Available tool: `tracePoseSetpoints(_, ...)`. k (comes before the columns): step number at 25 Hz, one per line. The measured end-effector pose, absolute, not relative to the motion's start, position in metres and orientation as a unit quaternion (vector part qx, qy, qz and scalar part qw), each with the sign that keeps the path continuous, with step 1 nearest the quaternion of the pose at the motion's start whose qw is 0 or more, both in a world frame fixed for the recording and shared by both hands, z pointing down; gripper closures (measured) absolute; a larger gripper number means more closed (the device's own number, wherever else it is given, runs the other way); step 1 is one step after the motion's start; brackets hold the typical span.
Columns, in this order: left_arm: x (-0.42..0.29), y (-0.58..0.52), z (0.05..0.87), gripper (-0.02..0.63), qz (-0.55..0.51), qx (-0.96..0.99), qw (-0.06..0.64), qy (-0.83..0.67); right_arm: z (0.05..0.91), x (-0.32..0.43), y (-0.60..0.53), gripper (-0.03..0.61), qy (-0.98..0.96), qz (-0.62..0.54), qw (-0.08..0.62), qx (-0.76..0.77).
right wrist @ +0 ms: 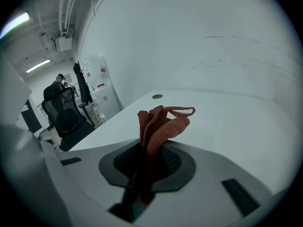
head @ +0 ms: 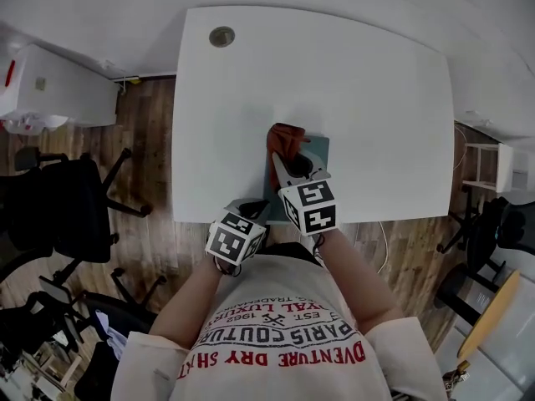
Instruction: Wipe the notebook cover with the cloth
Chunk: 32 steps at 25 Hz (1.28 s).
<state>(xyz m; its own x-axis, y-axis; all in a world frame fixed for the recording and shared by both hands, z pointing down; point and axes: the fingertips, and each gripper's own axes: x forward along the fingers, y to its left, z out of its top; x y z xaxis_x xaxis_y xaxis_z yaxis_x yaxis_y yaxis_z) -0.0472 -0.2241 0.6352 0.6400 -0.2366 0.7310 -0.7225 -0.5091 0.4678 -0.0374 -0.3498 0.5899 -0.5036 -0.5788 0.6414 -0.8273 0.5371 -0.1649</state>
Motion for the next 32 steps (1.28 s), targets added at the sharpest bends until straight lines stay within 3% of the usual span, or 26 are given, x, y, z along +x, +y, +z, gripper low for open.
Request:
tracePoseSetpoints(12, -0.049, -0.224, 0.637, 0.604, 0.307, 0.806, 0.405, -0.303, 0.616, -0.046, -0.365, 0.498, -0.834, 0.224, 0.302, 0.403)
tracePoseSetpoints(19, -0.05, -0.226, 0.637, 0.604, 0.299, 0.795, 0.411, -0.331, 0.619, -0.025, -0.366, 0.495, -0.817, 0.255, 0.306, 0.417)
tracePoseSetpoints(23, -0.049, -0.223, 0.636, 0.604, 0.321, 0.8, 0.372, -0.345, 0.622, -0.009, -0.366, 0.485, -0.811, 0.253, 0.317, 0.421)
tracePoseSetpoints(32, -0.049, -0.223, 0.636, 0.604, 0.304, 0.792, 0.389, -0.358, 0.62, 0.031, -0.366, 0.485, -0.803, 0.253, 0.324, 0.431)
